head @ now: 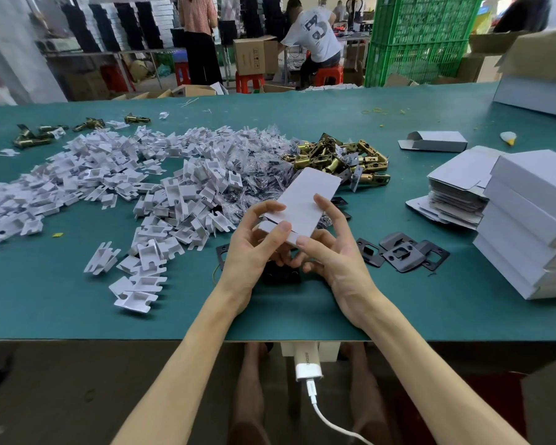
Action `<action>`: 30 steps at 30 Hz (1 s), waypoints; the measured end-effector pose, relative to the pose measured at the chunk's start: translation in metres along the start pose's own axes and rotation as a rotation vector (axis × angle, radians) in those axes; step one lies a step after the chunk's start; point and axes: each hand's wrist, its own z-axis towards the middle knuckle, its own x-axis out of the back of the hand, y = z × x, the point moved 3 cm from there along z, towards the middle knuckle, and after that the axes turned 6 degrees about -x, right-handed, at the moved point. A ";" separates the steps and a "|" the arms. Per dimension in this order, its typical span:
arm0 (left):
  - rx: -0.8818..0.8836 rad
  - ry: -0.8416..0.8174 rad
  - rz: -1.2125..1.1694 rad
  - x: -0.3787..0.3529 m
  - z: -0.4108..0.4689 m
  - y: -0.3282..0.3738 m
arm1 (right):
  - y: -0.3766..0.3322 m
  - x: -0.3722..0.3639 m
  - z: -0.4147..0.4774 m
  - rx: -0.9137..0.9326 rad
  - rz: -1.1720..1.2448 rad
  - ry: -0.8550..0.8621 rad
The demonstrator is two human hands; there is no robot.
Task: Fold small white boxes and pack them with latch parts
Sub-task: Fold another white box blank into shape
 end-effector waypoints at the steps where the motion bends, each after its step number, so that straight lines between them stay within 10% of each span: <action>1: -0.005 -0.006 0.001 0.000 0.000 0.000 | 0.000 0.000 0.000 0.000 0.000 0.000; 30: -0.014 -0.014 0.050 -0.003 -0.002 0.000 | -0.002 0.002 -0.002 0.014 0.020 0.000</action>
